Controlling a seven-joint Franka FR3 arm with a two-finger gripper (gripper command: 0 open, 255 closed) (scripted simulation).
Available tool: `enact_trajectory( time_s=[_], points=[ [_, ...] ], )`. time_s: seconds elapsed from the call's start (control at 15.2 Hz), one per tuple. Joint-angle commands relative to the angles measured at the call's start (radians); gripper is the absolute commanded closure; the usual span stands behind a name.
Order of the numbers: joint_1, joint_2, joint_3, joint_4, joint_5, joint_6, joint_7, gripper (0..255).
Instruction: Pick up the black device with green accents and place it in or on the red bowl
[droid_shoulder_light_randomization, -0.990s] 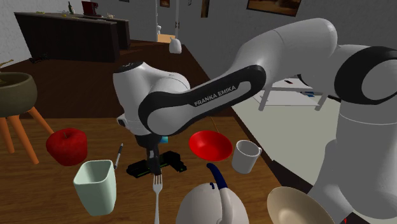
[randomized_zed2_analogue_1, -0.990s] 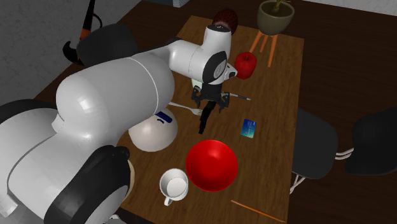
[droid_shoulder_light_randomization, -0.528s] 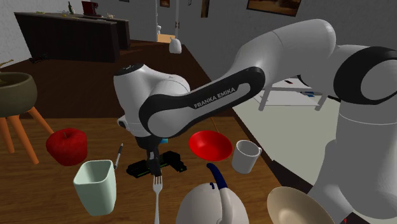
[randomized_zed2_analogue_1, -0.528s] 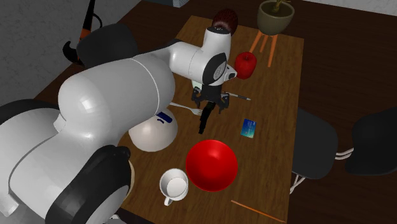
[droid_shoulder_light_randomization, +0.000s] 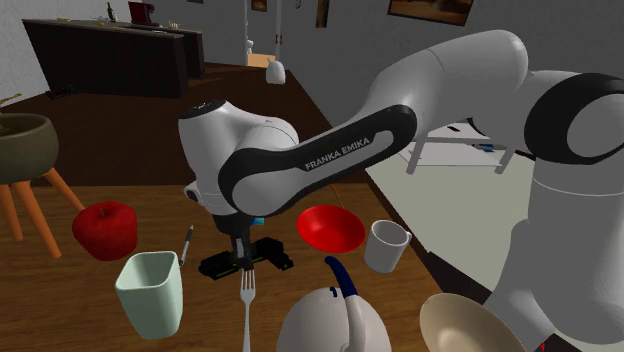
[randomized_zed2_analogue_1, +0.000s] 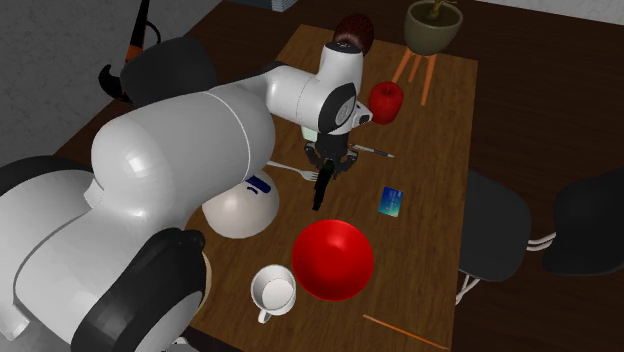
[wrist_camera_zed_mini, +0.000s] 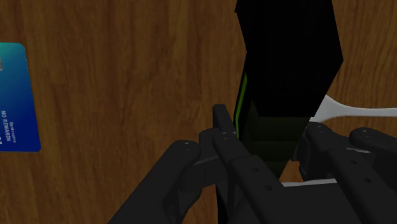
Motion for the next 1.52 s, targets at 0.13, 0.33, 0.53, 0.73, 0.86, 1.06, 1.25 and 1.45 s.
enact_trajectory(
  time_s=[0.13,0.33,0.53,0.73,0.86,1.06,1.25,1.45],
  points=[
    [0.000,0.000,0.000,0.000,0.000,0.000,0.000,255],
    [-0.001,-0.014,0.002,0.021,0.006,-0.034,-0.006,255],
    [-0.001,-0.026,0.004,0.045,0.011,-0.070,-0.011,255],
    [-0.001,-0.037,0.006,0.072,0.016,-0.106,-0.016,255],
    [-0.001,-0.043,0.007,0.090,0.019,-0.130,-0.019,255],
    [0.000,-0.050,0.008,0.121,0.022,-0.167,-0.023,255],
    [0.001,-0.055,0.009,0.154,0.025,-0.205,-0.027,255],
    [0.003,-0.059,0.010,0.190,0.027,-0.244,-0.031,255]
  ],
)
